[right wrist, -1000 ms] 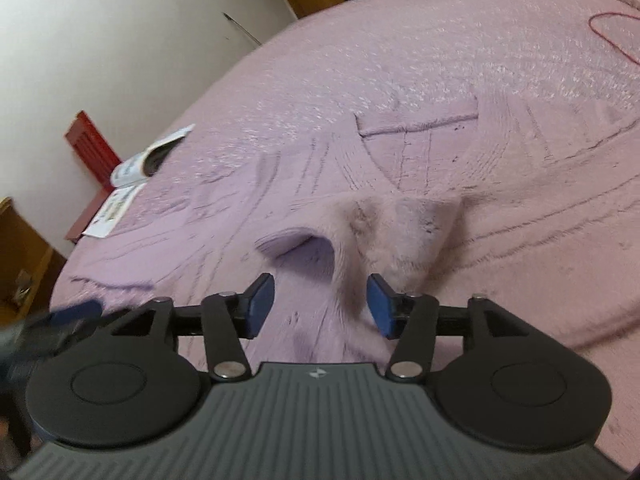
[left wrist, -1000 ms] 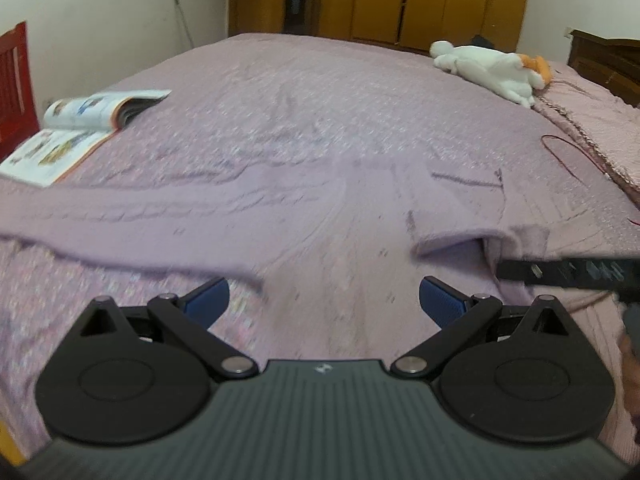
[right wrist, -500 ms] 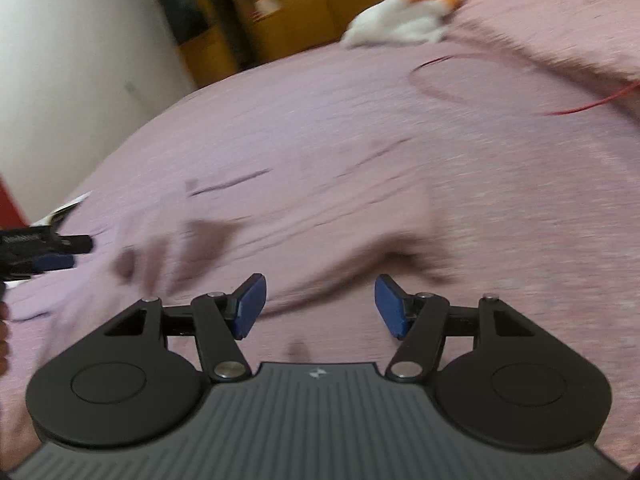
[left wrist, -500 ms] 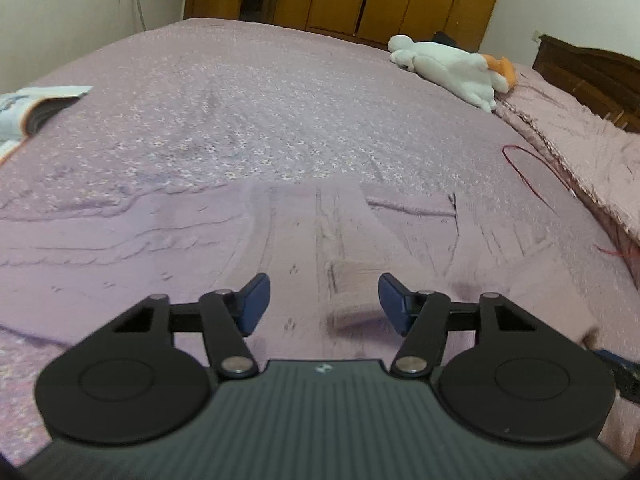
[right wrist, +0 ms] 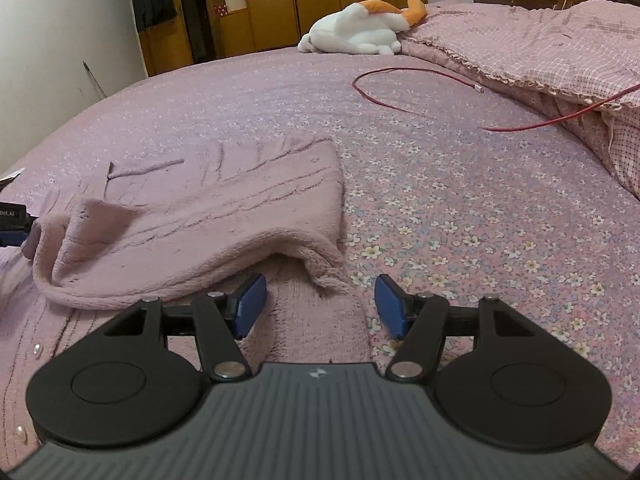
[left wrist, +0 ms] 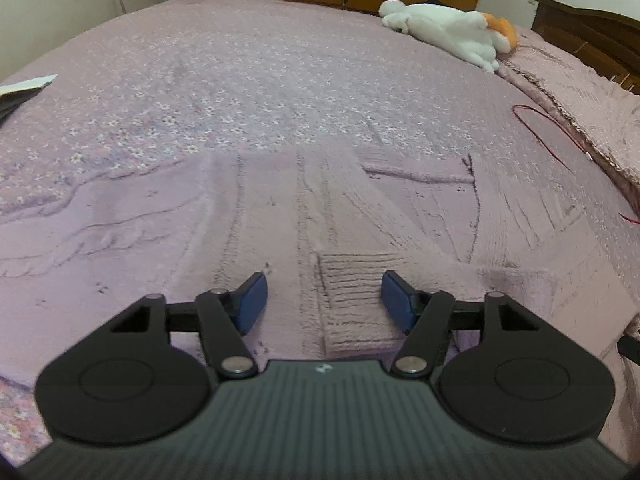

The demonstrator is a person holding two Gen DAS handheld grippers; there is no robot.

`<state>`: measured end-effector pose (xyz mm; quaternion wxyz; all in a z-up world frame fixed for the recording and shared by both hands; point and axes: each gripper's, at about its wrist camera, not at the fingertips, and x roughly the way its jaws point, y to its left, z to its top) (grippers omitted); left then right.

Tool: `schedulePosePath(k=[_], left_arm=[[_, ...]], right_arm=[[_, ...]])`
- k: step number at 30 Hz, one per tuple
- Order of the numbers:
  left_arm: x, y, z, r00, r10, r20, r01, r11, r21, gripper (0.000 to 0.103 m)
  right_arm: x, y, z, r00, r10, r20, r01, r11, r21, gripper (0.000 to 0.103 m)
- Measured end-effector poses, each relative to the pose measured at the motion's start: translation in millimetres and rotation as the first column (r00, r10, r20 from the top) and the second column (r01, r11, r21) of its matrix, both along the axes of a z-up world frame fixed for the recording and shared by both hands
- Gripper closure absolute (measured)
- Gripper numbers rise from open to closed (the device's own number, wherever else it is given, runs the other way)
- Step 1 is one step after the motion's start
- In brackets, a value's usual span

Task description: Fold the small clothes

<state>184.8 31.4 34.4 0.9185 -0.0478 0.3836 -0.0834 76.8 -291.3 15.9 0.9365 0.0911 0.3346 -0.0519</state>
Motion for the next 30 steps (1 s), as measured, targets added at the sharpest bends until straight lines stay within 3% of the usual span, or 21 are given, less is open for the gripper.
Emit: schedulePosePath(k=[4, 5, 7, 8, 10, 15, 18, 22, 25, 28, 30], left_arm=[[-4.2, -3.9, -3.6, 0.998, -0.052, 0.02, 0.054, 0.997, -0.059, 0.039], [-4.6, -3.4, -4.9, 0.998, -0.059, 0.026, 0.061, 0.995, -0.084, 0.044], [-5.0, -2.1, -6.0, 0.997, -0.064, 0.033, 0.068, 0.992, -0.108, 0.091], [-4.6, -1.3, -5.0, 0.997, -0.064, 0.032, 0.067, 0.991, -0.119, 0.091], [-8.1, 4.5, 4.4, 0.997, -0.048, 0.067, 0.058, 0.987, -0.149, 0.093], [-19.8, 26.6, 45.5, 0.977, 0.053, 0.204, -0.031, 0.993, -0.112, 0.093], [-15.7, 39.5, 52.9, 0.976, 0.085, 0.199, -0.076, 0.996, -0.053, 0.093], [-13.4, 39.0, 34.9, 0.993, 0.067, 0.093, -0.068, 0.998, 0.013, 0.093], [-17.0, 35.8, 16.7, 0.998, 0.049, 0.045, -0.051, 0.997, 0.057, 0.092], [-24.6, 41.7, 6.6, 0.999, 0.041, 0.022, -0.042, 0.999, 0.034, 0.091], [-30.6, 48.6, 5.7, 0.999, 0.042, 0.026, -0.043, 0.999, 0.016, 0.091]], right_arm=[[2.2, 2.4, -1.6, 1.0, 0.0, 0.011, 0.0, 1.0, -0.001, 0.035], [2.6, 3.1, -1.7, 1.0, 0.0, 0.014, 0.0, 1.0, -0.003, 0.035], [4.1, 4.2, -0.9, 1.0, 0.0, 0.022, 0.001, 1.0, -0.008, 0.038], [4.4, 5.1, -1.0, 1.0, 0.003, 0.03, -0.003, 1.0, -0.011, 0.041], [5.0, 7.5, 0.0, 0.999, 0.011, 0.041, -0.01, 1.0, -0.023, 0.059], [4.5, 9.6, -0.2, 0.998, -0.017, 0.065, 0.021, 0.998, -0.059, 0.081], [1.1, 8.5, 0.6, 0.995, -0.047, 0.088, 0.053, 0.996, -0.067, 0.084], [-3.5, 12.7, 4.4, 0.994, -0.046, 0.1, 0.056, 0.994, -0.097, 0.084], [-0.9, 13.0, 5.6, 0.999, 0.001, 0.036, 0.003, 0.993, -0.114, 0.083], [-1.1, 9.4, 13.8, 0.998, 0.058, -0.023, -0.06, 0.993, -0.102, 0.08], [-2.4, 1.5, 27.4, 0.996, 0.083, -0.018, -0.084, 0.995, -0.053, 0.074]])
